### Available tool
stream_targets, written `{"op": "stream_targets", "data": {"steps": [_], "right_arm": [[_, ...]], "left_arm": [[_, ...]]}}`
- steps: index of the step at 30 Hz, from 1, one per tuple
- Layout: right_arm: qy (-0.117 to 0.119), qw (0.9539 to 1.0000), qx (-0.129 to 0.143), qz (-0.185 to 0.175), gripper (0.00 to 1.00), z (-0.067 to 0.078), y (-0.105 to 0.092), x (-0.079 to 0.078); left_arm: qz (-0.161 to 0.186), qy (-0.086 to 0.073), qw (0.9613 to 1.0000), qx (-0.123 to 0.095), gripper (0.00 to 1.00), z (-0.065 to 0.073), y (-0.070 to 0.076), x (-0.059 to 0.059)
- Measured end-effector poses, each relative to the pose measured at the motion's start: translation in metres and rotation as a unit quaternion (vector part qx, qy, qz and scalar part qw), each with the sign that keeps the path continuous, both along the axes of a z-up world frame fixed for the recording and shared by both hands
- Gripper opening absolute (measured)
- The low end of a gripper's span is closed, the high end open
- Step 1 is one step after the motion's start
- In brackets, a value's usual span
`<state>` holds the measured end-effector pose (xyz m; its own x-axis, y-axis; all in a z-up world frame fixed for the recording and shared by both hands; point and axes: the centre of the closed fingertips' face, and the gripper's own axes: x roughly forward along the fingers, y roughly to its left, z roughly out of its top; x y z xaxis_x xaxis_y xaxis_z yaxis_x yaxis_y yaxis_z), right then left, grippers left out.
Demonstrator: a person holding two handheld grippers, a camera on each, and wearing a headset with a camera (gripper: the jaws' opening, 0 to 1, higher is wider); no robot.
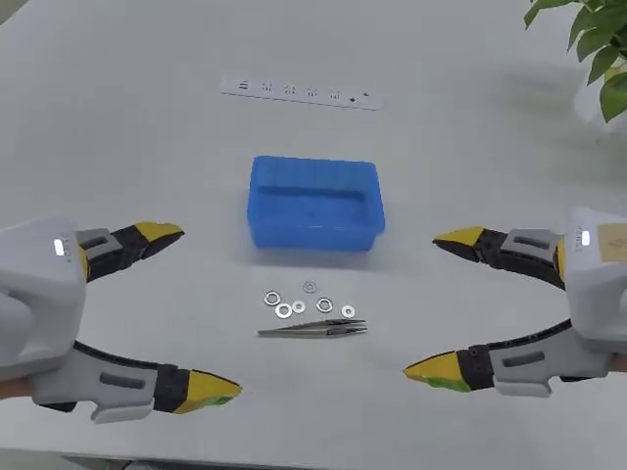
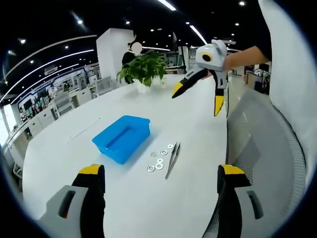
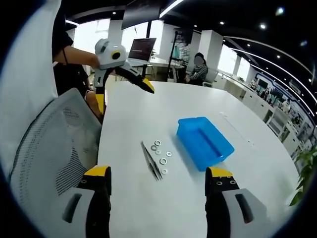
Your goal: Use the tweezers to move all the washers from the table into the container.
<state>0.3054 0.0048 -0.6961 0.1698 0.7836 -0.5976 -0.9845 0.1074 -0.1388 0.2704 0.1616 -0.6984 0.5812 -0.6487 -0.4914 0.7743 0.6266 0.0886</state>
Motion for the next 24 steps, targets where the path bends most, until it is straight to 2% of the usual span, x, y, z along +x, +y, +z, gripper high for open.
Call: {"op": "stream_targets", "data": {"steps": [6, 12, 16, 20, 24], "right_arm": [[0.012, 0.9999, -0.005, 0.000, 0.77, -0.012, 0.003, -0.005], [0.023, 0.9997, -0.002, -0.003, 0.75, -0.022, 0.007, -0.009], [0.031, 0.9995, 0.000, -0.005, 0.73, -0.027, 0.010, -0.010], [0.033, 0.9994, 0.001, -0.006, 0.72, -0.032, 0.012, -0.007], [0.036, 0.9993, 0.002, -0.010, 0.70, -0.038, 0.013, -0.001]], "left_arm": [[0.002, 0.019, 0.9998, 0.003, 0.99, -0.011, 0.000, -0.002], [-0.001, 0.030, 0.9995, -0.003, 0.99, -0.019, -0.013, 0.000], [-0.007, 0.037, 0.9992, -0.010, 0.98, -0.025, -0.027, 0.002], [-0.012, 0.046, 0.9988, -0.013, 0.98, -0.033, -0.036, 0.003], [-0.018, 0.054, 0.9984, 0.001, 0.97, -0.045, -0.039, 0.003]]}}
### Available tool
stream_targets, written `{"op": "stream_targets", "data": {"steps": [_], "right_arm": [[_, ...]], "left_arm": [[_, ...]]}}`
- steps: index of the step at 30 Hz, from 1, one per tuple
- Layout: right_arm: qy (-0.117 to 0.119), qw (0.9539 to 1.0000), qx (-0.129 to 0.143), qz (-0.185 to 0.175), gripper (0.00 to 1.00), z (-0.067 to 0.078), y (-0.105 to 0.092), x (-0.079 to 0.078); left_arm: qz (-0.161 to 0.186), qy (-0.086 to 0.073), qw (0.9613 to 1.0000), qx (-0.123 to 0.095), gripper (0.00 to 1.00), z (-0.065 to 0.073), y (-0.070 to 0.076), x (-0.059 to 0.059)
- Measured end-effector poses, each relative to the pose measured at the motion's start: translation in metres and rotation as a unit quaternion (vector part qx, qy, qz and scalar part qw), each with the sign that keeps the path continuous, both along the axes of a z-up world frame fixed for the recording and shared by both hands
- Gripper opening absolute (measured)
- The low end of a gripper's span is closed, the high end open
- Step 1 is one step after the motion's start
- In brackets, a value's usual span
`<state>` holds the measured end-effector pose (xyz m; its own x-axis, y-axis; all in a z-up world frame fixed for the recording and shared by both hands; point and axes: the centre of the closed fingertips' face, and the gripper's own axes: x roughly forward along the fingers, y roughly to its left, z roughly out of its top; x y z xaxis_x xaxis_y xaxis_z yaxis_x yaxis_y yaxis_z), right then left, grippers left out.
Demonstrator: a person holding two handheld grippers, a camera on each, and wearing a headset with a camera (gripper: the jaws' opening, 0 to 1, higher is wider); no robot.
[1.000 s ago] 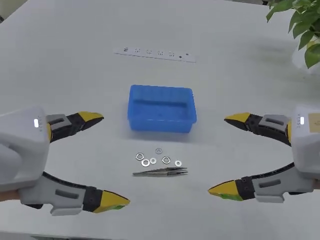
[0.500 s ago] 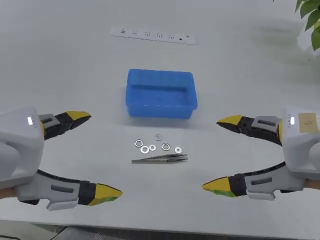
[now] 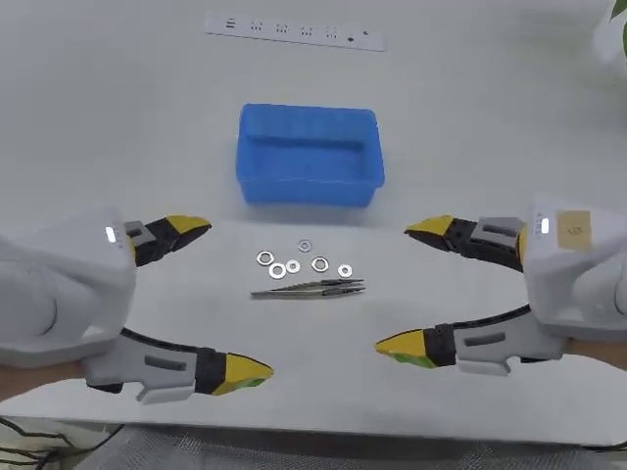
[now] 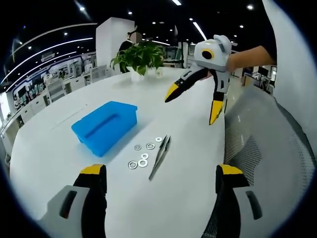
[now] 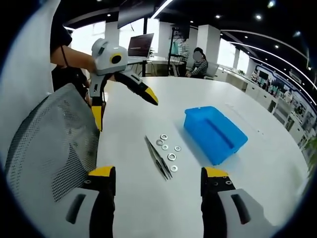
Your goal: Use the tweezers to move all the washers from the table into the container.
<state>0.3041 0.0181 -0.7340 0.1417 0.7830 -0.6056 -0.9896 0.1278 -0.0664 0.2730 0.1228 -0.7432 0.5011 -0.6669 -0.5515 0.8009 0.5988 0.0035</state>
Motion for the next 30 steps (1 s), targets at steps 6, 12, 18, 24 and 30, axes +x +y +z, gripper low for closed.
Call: {"op": "stream_targets", "data": {"steps": [6, 12, 18, 24, 30], "right_arm": [[0.002, 0.9997, -0.018, 0.019, 0.64, -0.014, 0.006, 0.000], [0.006, 0.9993, -0.020, 0.030, 0.62, -0.023, 0.019, 0.002], [0.010, 0.9983, -0.035, 0.046, 0.57, -0.037, 0.030, 0.003], [0.016, 0.9973, -0.044, 0.057, 0.52, -0.046, 0.036, 0.003], [0.017, 0.9965, -0.049, 0.065, 0.41, -0.054, 0.044, 0.005]], "left_arm": [[0.007, 0.009, 0.9997, 0.023, 0.94, -0.017, 0.003, 0.005], [-0.001, 0.020, 0.9997, 0.017, 0.89, -0.024, -0.003, 0.006], [-0.018, 0.033, 0.9991, 0.018, 0.81, -0.035, -0.008, 0.006], [-0.028, 0.035, 0.9987, 0.025, 0.72, -0.038, -0.008, 0.010], [-0.041, 0.037, 0.9978, 0.037, 0.60, -0.043, -0.008, 0.015]]}}
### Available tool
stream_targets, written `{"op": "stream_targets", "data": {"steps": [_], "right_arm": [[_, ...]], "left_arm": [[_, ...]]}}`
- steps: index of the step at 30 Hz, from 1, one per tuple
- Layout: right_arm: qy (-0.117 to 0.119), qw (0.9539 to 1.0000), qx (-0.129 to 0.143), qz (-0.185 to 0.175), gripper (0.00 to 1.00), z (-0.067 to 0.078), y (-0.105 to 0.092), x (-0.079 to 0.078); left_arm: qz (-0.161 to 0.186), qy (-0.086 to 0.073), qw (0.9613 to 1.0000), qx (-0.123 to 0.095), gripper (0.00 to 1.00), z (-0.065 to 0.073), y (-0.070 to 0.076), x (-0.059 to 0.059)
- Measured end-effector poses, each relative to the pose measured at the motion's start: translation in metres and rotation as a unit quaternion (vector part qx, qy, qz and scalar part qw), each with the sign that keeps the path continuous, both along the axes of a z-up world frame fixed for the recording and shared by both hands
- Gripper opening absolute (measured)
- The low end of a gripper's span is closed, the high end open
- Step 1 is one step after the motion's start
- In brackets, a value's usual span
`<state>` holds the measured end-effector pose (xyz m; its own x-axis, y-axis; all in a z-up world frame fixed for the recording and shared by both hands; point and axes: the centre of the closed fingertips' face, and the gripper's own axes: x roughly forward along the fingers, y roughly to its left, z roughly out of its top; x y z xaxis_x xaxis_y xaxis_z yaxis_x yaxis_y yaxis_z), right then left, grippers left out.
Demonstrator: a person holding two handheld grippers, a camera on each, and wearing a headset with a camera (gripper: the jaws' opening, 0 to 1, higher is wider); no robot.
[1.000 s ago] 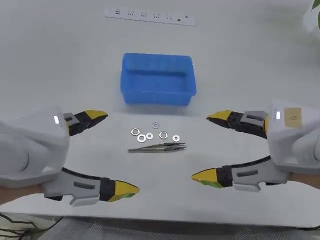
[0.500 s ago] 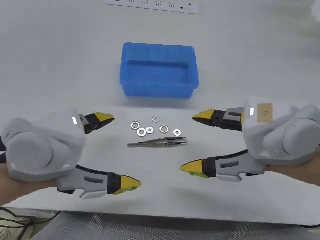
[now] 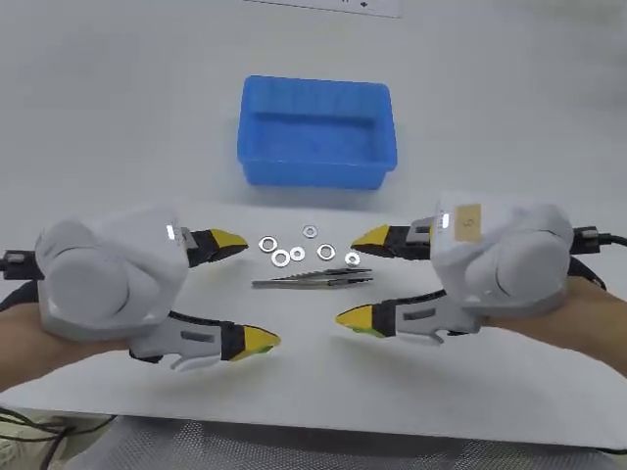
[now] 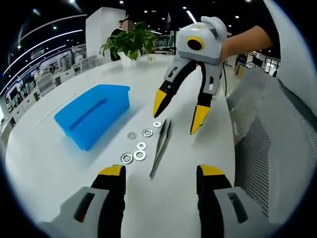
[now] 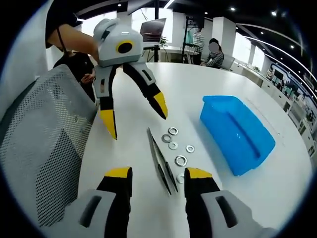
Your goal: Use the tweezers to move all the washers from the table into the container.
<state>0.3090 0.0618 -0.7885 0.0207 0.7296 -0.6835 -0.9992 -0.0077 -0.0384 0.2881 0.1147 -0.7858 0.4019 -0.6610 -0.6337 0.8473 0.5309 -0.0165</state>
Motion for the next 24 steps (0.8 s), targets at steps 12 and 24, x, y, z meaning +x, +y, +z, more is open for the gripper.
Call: {"op": "stream_targets", "data": {"steps": [12, 24], "right_arm": [[0.000, 0.9993, -0.030, 0.024, 0.24, -0.014, 0.009, 0.005], [-0.004, 0.9979, -0.044, 0.047, 0.11, -0.017, 0.012, -0.001]], "left_arm": [[-0.034, 0.014, 0.9987, 0.034, 0.40, -0.011, 0.002, 0.002], [-0.061, 0.014, 0.9966, 0.053, 0.28, -0.015, -0.006, 0.012]]}}
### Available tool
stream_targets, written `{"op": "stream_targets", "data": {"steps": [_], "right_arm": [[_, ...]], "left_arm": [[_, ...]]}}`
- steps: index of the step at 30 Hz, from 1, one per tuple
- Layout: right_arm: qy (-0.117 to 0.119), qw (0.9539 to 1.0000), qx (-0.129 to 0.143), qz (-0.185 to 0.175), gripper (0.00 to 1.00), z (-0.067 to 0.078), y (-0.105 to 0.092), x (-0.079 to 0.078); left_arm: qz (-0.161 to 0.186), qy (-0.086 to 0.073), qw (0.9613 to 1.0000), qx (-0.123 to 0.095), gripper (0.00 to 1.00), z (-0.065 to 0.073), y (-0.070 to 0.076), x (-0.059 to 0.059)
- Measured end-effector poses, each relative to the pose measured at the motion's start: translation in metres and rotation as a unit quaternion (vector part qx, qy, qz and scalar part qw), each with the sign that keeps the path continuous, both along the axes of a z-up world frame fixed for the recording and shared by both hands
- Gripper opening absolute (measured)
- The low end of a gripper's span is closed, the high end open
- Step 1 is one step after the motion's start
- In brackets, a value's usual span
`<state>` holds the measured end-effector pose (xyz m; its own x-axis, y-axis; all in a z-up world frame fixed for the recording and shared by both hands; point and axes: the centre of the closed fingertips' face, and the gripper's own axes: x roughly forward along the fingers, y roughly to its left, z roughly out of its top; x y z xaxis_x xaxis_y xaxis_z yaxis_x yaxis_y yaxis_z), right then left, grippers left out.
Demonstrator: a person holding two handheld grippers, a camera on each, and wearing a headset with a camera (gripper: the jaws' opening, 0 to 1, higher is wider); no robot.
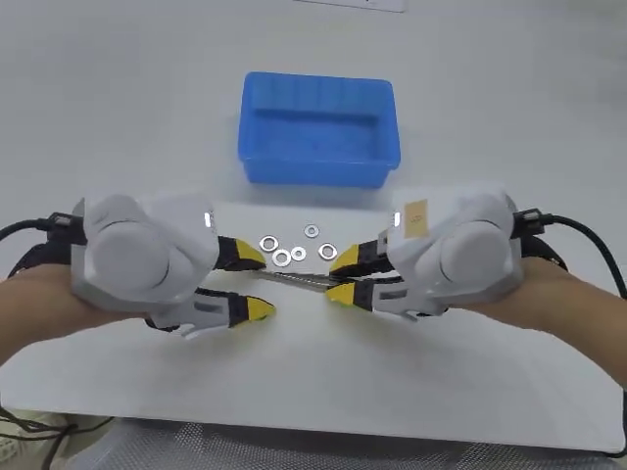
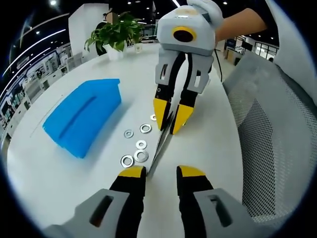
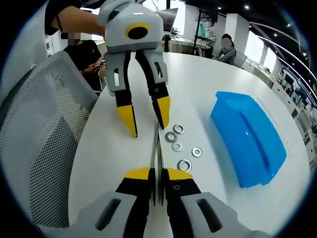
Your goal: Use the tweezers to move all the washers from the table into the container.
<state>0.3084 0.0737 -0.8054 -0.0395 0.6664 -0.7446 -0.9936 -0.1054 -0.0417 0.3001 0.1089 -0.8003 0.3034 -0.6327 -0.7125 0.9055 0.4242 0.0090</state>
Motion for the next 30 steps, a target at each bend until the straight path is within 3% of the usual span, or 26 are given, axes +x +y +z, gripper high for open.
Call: {"op": "stream_targets", "data": {"steps": [8, 13, 18, 21, 25, 27, 29, 30], "right_arm": [[0.004, 1.0000, -0.005, 0.007, 0.10, 0.000, 0.001, -0.002], [0.005, 0.9999, -0.008, 0.009, 0.10, -0.001, 0.003, -0.004], [0.006, 0.9999, -0.009, 0.005, 0.09, -0.001, 0.003, -0.003], [0.005, 0.9999, -0.004, 0.009, 0.09, 0.000, 0.003, -0.006], [0.013, 0.9998, 0.012, -0.004, 0.09, 0.000, 0.003, -0.009], [-0.003, 0.9997, 0.021, 0.011, 0.09, 0.003, 0.004, -0.012], [-0.042, 0.9977, 0.034, 0.042, 0.09, 0.007, 0.006, -0.012], [-0.032, 0.9983, 0.039, 0.030, 0.09, 0.007, 0.004, -0.015]], "left_arm": [[-0.015, 0.004, 0.9998, 0.014, 0.16, 0.000, -0.002, 0.002], [-0.042, 0.001, 0.9984, 0.037, 0.08, -0.001, -0.001, 0.002], [-0.083, -0.016, 0.9944, 0.063, 0.06, -0.001, -0.003, -0.005], [-0.073, -0.002, 0.9958, 0.056, 0.05, 0.000, -0.001, -0.008], [-0.069, 0.003, 0.9970, 0.036, 0.05, 0.013, -0.002, -0.013], [-0.077, -0.004, 0.9967, 0.024, 0.05, 0.021, -0.006, -0.018], [-0.080, -0.024, 0.9963, 0.021, 0.05, 0.029, -0.007, -0.017], [-0.082, -0.025, 0.9961, 0.020, 0.05, 0.032, -0.007, -0.018]]}}
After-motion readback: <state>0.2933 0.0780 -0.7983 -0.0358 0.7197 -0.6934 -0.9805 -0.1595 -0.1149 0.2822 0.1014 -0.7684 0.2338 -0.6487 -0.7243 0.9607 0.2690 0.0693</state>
